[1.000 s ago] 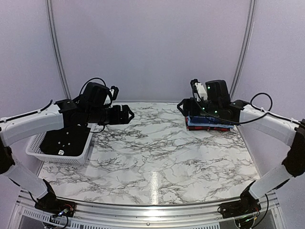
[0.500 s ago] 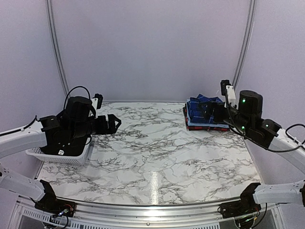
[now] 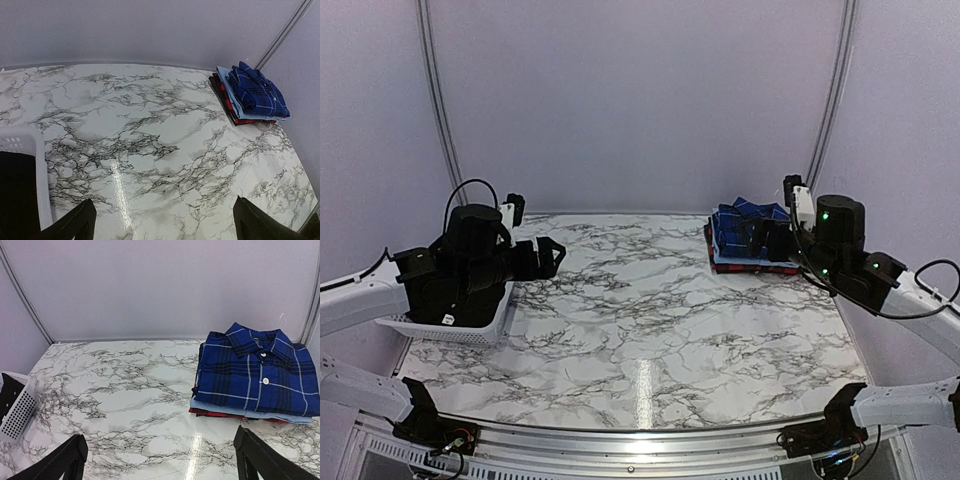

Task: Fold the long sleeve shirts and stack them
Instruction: Reset both arms

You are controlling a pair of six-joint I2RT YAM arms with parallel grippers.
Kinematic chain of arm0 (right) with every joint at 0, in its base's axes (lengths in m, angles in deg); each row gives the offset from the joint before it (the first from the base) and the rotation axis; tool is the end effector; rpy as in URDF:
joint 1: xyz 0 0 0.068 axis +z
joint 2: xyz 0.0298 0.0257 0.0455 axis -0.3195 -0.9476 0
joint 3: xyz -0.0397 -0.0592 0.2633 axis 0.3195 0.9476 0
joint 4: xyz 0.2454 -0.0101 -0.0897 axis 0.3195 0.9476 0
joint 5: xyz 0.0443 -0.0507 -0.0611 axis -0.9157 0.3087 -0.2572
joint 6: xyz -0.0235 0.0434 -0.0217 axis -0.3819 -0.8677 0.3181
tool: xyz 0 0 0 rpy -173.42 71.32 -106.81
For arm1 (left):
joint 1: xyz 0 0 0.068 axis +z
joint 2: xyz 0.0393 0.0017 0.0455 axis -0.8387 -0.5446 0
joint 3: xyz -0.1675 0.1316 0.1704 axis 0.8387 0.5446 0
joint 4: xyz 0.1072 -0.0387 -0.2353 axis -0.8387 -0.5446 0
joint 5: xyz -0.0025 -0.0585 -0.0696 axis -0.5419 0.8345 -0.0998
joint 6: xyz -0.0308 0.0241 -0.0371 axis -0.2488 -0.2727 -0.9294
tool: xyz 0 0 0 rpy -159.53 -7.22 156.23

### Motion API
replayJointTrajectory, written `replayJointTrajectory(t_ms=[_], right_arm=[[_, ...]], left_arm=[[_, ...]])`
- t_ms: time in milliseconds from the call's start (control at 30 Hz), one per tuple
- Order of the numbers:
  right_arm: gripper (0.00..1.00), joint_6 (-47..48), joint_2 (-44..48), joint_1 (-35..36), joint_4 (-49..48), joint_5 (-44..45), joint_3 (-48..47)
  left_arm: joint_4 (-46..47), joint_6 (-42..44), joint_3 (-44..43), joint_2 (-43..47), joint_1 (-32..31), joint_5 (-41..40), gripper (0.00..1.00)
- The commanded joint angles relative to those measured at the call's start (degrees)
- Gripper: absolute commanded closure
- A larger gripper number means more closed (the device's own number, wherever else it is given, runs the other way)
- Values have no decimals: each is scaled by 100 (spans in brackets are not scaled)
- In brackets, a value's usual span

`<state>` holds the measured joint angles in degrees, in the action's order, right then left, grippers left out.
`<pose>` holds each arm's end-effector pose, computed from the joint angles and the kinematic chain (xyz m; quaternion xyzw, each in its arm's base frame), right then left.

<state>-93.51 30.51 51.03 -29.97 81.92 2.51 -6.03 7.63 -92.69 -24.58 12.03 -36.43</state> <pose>0.1933 0.1146 0.3303 -0.0500 0.8012 0.1762 0.5696 0.1906 -0.1771 0.3080 0.0472 0.8245 -0.2384 0.5110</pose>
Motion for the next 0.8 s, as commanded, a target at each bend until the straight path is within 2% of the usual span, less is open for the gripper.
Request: replayJointTrajectory(t_ms=[0, 767], right_arm=[[1, -109, 26, 29, 1, 154, -241], [1, -186, -70, 27, 142, -41, -307]], left_arm=[[142, 88, 38, 123, -15, -113, 1], [160, 37, 68, 125, -21, -62, 1]])
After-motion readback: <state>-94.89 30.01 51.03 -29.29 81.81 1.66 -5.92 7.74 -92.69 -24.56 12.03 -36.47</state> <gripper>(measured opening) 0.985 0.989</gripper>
